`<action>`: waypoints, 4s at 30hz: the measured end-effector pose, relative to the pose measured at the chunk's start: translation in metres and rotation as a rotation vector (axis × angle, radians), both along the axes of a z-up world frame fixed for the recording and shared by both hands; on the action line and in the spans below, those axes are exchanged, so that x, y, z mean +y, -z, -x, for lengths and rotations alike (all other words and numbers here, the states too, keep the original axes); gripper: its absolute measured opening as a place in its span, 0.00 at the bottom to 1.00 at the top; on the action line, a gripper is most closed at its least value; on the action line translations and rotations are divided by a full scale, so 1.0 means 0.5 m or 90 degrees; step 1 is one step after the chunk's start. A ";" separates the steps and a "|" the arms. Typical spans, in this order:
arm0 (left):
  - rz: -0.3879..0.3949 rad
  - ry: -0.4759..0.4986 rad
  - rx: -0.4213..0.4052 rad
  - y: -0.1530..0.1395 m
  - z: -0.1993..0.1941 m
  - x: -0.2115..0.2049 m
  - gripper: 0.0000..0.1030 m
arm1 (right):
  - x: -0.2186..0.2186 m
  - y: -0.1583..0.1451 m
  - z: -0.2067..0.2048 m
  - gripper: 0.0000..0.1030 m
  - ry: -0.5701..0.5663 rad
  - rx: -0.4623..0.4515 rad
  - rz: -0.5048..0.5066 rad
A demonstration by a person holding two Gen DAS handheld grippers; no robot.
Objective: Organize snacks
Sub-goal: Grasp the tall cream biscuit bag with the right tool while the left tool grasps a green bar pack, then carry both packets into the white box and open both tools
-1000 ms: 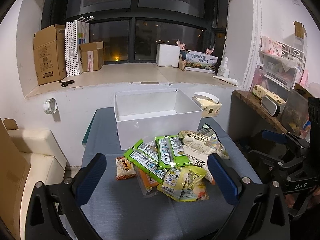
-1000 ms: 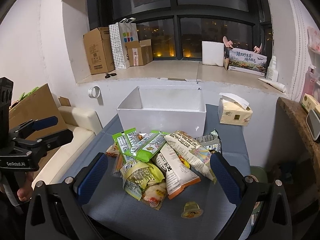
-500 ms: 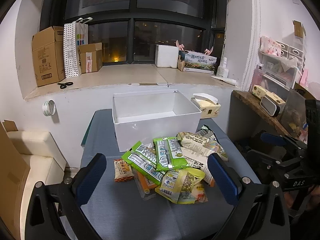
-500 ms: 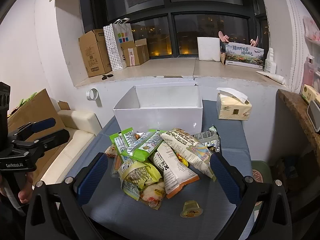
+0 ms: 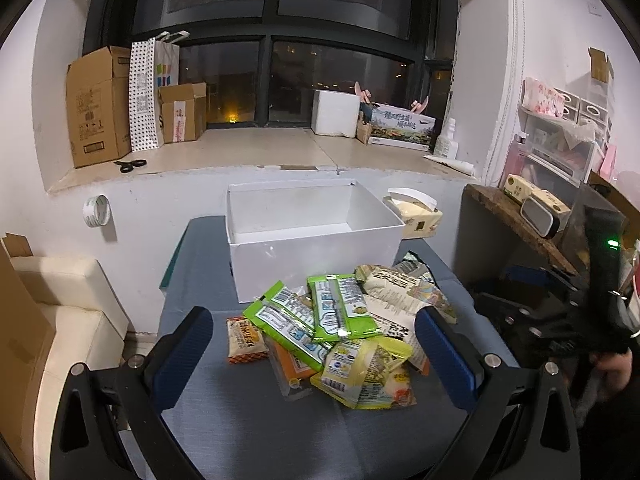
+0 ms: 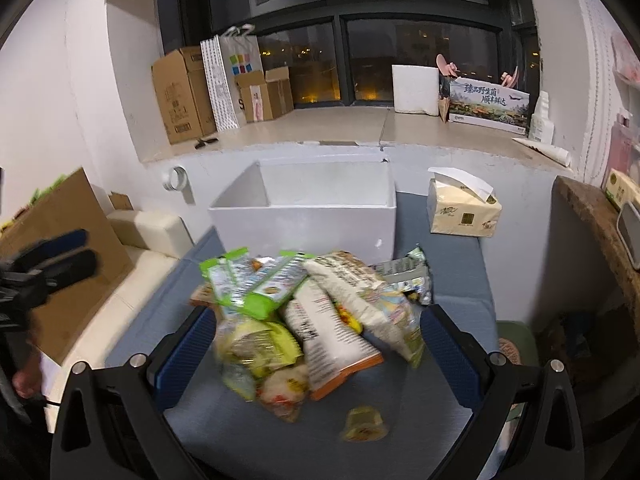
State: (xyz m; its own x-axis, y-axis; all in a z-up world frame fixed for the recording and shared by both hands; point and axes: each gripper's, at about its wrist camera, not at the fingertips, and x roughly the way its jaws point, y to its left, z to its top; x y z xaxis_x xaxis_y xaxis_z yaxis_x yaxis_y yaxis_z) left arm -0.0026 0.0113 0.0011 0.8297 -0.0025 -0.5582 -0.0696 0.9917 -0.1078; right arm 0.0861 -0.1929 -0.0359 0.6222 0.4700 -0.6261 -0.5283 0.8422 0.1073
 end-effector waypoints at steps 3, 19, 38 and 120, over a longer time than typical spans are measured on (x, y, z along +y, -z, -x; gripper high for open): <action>0.005 0.001 -0.009 0.002 0.002 0.002 1.00 | 0.002 0.031 -0.052 1.00 -0.009 0.007 0.025; -0.021 0.015 0.006 0.044 -0.020 -0.007 1.00 | 0.084 0.241 -0.292 0.86 -0.088 0.107 0.148; 0.010 0.076 0.159 0.134 -0.226 -0.049 1.00 | -0.033 0.067 -0.142 0.36 -0.040 -0.002 0.017; -0.054 -0.020 0.089 0.004 -0.415 0.143 1.00 | 0.144 -0.059 -0.470 1.00 0.006 0.050 -0.107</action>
